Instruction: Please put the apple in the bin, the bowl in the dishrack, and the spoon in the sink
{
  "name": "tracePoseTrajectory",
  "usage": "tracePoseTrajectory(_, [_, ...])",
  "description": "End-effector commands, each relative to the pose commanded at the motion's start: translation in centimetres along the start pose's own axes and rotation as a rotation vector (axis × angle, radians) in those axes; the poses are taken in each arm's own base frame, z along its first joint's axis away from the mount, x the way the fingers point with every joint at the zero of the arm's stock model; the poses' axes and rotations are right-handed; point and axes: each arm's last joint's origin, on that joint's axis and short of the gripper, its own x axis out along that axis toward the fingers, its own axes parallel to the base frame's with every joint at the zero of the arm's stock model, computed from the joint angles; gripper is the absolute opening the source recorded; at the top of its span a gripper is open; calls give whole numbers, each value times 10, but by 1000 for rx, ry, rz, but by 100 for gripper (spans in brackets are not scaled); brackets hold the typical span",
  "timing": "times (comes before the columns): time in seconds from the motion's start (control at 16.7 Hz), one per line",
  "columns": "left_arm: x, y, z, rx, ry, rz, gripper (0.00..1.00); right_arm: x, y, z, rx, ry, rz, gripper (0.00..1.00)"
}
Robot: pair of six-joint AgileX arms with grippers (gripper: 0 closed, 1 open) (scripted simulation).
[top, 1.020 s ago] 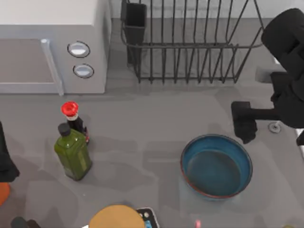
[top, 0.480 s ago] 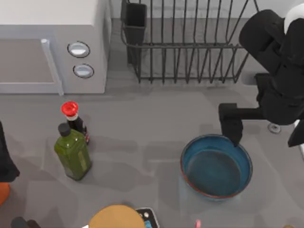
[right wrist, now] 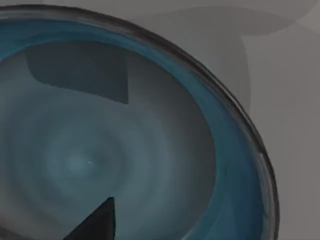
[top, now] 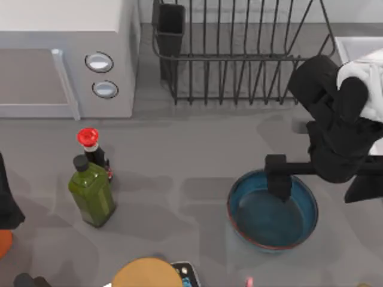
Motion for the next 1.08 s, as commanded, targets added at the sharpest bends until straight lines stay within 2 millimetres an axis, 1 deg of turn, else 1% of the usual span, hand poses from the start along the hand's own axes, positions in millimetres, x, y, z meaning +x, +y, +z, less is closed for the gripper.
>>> tracePoseTrajectory(0.12, [0,0,0,0,0,0,100,20,-1,-3,0,6,-3,100])
tracePoseTrajectory(0.24, [0,0,0,0,0,0,100,33,-2,-5,1,21,-11,100])
tracePoseTrajectory(0.48, [0,0,0,0,0,0,100,33,-2,-5,1,22,-12,100])
tracePoseTrajectory(1.08, [0,0,0,0,0,0,100,33,-2,-5,1,22,-12,25])
